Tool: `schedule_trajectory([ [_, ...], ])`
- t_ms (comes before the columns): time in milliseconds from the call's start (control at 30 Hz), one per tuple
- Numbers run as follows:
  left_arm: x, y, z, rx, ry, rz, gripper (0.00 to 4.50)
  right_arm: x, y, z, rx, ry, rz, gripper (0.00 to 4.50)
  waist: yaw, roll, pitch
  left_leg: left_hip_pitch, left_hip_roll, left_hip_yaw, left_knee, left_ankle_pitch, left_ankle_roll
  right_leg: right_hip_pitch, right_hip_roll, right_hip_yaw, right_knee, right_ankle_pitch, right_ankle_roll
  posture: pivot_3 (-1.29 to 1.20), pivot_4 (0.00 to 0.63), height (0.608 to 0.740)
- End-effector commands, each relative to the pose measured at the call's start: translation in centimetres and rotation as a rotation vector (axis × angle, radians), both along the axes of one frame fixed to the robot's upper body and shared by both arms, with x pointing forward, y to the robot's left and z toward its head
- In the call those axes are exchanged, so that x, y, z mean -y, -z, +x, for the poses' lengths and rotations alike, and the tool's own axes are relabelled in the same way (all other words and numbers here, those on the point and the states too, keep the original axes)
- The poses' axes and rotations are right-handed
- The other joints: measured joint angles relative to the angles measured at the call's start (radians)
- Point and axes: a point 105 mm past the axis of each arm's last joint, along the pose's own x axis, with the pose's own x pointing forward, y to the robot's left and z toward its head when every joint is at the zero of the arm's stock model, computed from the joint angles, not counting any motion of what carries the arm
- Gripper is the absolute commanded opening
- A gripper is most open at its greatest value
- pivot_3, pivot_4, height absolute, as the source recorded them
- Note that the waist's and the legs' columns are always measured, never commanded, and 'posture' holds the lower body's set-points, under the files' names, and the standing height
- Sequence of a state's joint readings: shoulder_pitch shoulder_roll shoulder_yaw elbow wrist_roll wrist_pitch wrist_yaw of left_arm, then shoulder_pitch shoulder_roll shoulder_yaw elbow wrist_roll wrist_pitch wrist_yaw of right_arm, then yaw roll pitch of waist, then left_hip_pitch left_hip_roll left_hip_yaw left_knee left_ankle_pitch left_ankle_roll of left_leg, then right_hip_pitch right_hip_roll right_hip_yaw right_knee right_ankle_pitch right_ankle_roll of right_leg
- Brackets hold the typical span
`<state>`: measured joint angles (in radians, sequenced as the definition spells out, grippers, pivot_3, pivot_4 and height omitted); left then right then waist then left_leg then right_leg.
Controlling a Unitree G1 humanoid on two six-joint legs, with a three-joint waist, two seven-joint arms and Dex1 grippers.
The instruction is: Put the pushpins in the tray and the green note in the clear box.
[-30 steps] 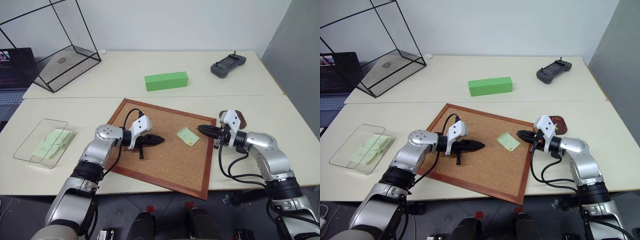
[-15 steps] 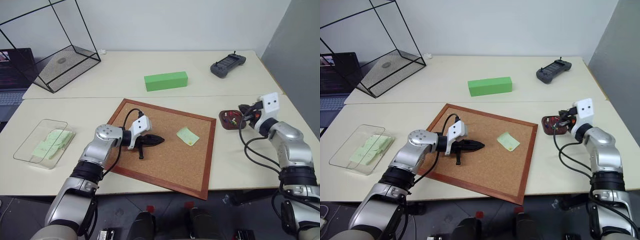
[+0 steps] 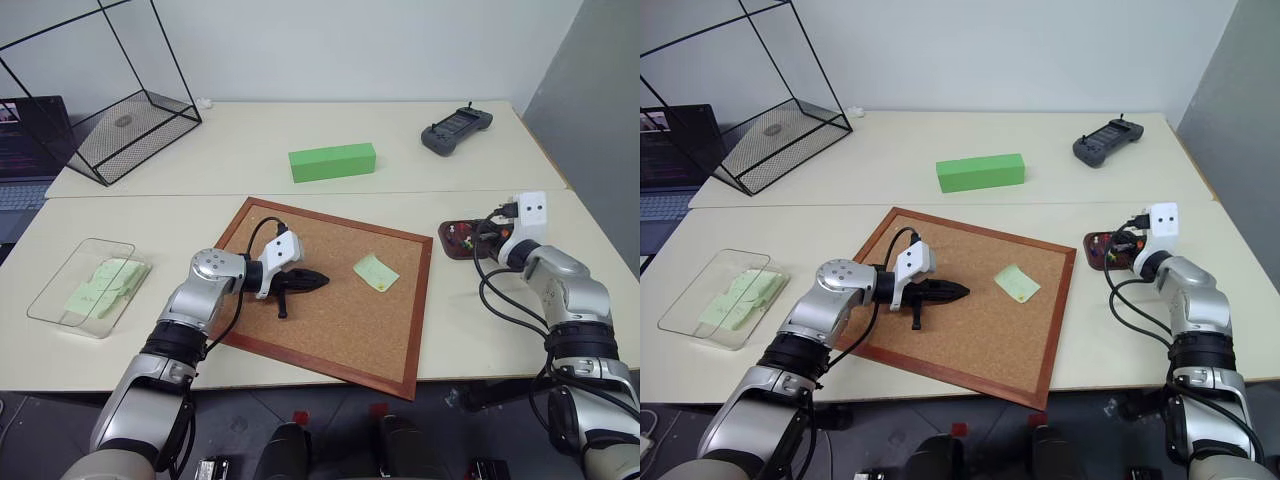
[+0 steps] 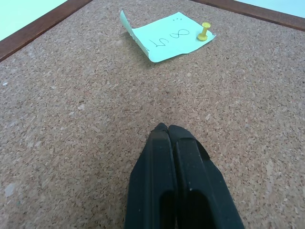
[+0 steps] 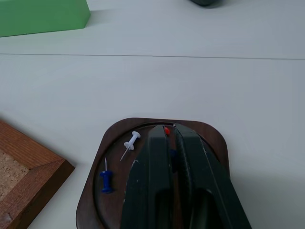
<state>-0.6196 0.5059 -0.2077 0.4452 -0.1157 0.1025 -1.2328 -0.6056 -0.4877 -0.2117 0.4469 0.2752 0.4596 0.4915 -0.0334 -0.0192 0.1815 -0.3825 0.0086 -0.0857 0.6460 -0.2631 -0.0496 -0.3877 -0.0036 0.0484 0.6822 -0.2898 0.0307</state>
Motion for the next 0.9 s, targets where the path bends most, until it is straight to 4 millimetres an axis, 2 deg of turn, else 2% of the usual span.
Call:
schedule_trajectory([
  [33,-0.4,0.7,-0.2,-0.019,-0.008,0.029,0.00,0.1,-1.3,0.2,0.042,0.001,0.002,0.47,0.000,0.000,0.000,0.000,0.000,0.000,0.000,0.000,0.000,0.000,0.000,0.000,0.000,0.000,0.000,0.00,0.150,0.740],
  [433,-0.3,0.7,-0.1,-0.019,-0.006,0.031,0.00,0.0,-1.6,0.0,0.053,-0.014,-0.017,2.83,0.000,0.000,0.000,0.000,0.000,0.000,0.000,0.000,0.000,0.000,0.000,0.000,0.000,0.000,0.000,0.00,0.150,0.740],
  [600,-0.2,0.7,-0.1,-0.018,-0.003,0.030,0.00,-0.4,-2.0,-0.3,0.074,-0.056,-0.024,2.83,0.000,0.000,0.000,0.000,0.000,0.000,0.000,0.000,0.000,0.000,0.000,0.000,0.000,0.000,0.000,0.00,0.150,0.740],
  [700,-0.2,0.7,-0.1,-0.017,-0.002,0.028,0.00,-1.6,-3.0,-1.3,0.126,-0.183,-0.066,2.83,0.000,0.000,0.000,0.000,0.000,0.000,0.000,0.000,0.000,0.000,0.000,0.000,0.000,0.000,0.000,0.00,0.150,0.740],
  [800,-0.3,0.7,-0.1,-0.015,-0.003,0.028,0.00,-3.6,-3.8,-3.3,0.185,-0.373,-0.113,2.83,0.000,0.000,0.000,0.000,0.000,0.000,0.000,0.000,0.000,0.000,0.000,0.000,0.000,0.000,0.000,0.00,0.150,0.740],
  [900,-0.3,0.7,-0.2,-0.016,-0.002,0.028,0.00,-6.6,-4.4,-6.2,0.232,-0.600,-0.144,2.83,0.000,0.000,0.000,0.000,0.000,0.000,0.000,0.000,0.000,0.000,0.000,0.000,0.000,0.000,0.000,0.00,0.150,0.740],
])
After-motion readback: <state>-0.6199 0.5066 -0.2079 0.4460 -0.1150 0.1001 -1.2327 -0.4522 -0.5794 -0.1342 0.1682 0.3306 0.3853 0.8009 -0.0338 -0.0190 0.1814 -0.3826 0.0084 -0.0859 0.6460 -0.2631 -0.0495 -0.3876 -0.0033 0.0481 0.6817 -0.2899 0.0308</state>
